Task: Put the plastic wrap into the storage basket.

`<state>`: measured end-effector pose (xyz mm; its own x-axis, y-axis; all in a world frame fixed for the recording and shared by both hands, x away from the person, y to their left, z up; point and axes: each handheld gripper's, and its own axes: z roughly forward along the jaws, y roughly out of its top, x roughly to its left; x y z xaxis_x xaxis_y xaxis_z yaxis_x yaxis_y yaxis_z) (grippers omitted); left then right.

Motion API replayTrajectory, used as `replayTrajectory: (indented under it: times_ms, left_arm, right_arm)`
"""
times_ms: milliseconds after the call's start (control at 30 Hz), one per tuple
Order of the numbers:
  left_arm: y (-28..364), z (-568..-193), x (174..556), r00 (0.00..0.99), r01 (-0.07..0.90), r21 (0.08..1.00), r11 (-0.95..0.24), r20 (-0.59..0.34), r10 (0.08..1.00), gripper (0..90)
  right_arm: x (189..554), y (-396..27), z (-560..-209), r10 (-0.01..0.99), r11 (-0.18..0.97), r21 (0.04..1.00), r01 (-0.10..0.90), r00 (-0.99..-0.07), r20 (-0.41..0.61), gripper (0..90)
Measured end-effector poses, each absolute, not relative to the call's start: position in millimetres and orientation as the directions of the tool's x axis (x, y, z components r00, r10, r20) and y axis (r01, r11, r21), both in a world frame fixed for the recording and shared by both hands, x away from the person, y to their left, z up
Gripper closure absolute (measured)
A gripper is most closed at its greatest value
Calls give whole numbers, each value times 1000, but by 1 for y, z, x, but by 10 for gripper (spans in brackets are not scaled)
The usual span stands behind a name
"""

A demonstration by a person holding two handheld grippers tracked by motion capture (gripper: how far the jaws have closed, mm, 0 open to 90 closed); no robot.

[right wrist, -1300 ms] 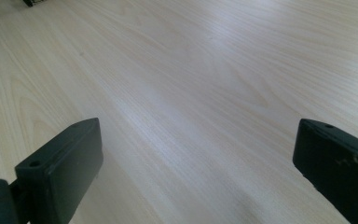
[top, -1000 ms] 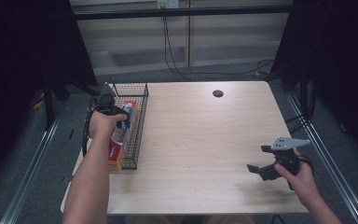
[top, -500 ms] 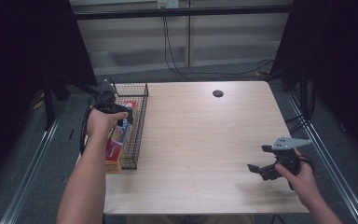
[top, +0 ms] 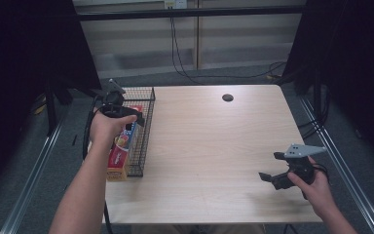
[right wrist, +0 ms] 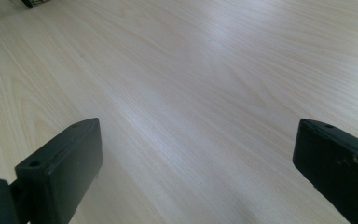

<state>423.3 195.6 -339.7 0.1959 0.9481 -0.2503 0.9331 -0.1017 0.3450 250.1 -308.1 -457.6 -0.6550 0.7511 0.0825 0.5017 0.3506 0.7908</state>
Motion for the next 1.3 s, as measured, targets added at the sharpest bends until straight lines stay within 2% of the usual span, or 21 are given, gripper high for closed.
replayTrajectory:
  times_ms: [700, 1300]
  left_arm:
    - [157, -331, 400, 353, 886, 406, -224, -278, 893, 146]
    - [124, -349, 384, 447, 852, 426, -303, -292, 846, 148]
  right_arm:
    - [249, -304, -457, 743, 358, 790, 497, -665, 81, 13]
    - [250, -302, -458, 735, 370, 788, 491, -674, 76, 13]
